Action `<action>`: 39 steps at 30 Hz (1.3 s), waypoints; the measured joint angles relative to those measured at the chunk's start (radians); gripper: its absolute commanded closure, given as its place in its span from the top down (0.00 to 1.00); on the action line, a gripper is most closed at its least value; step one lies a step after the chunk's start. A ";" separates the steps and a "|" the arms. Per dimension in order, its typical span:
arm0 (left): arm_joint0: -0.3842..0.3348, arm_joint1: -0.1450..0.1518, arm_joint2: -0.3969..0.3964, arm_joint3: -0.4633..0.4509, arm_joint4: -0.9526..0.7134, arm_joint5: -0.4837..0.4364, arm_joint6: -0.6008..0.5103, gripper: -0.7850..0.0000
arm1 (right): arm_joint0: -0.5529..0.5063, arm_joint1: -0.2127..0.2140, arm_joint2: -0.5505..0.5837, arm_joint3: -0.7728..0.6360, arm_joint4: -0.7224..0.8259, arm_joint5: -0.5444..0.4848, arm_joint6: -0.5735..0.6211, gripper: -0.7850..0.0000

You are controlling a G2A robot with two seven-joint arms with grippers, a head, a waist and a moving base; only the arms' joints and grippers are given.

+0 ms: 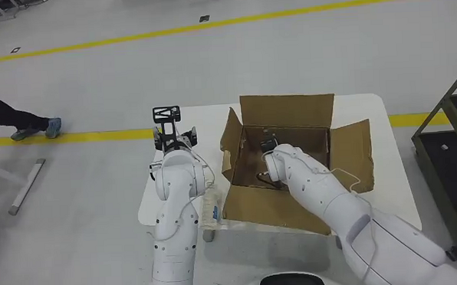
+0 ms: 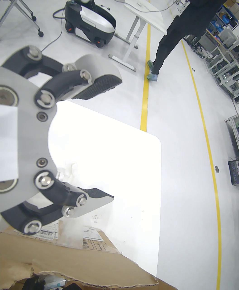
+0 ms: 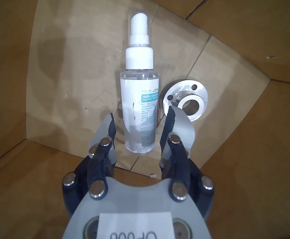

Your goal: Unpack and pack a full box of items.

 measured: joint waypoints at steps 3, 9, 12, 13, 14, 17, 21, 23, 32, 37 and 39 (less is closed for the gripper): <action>0.000 0.000 0.000 0.000 0.000 0.000 0.000 1.00 | 0.004 -0.006 0.000 0.020 0.002 -0.007 -0.006 0.40; 0.000 0.000 0.000 0.000 0.000 0.000 0.000 1.00 | 0.014 -0.013 0.006 0.055 0.015 -0.019 -0.010 0.00; 0.000 0.000 0.000 0.000 0.000 0.000 0.000 1.00 | 0.018 -0.015 0.011 0.067 0.024 -0.026 -0.013 0.00; 0.000 0.000 0.000 0.000 0.000 0.000 0.000 1.00 | 0.019 -0.015 0.012 0.069 0.025 -0.028 -0.015 0.00; 0.000 0.000 0.000 0.000 0.000 0.000 0.000 1.00 | 0.020 -0.016 0.013 0.071 0.027 -0.030 -0.018 0.00; 0.000 0.000 0.000 0.000 0.000 0.000 0.000 1.00 | 0.024 -0.017 0.018 0.066 0.034 -0.046 -0.038 0.00; 0.005 0.001 -0.003 -0.002 -0.002 -0.002 0.008 1.00 | 0.028 -0.017 0.021 0.046 0.035 -0.077 -0.062 0.00; 0.018 0.003 -0.012 -0.008 -0.004 -0.010 0.025 1.00 | 0.029 -0.016 0.023 0.034 0.035 -0.083 -0.070 0.00; 0.097 0.020 -0.065 -0.066 0.040 -0.103 0.044 1.00 | 0.020 0.018 0.080 -0.093 0.069 -0.095 -0.113 0.00; 0.170 0.027 -0.066 -0.106 0.067 -0.137 0.071 1.00 | -0.026 0.075 0.149 -0.256 0.051 -0.088 -0.079 0.00; 0.194 0.028 -0.064 -0.120 0.067 -0.139 0.084 1.00 | -0.070 0.103 0.179 -0.365 0.013 -0.060 -0.035 0.00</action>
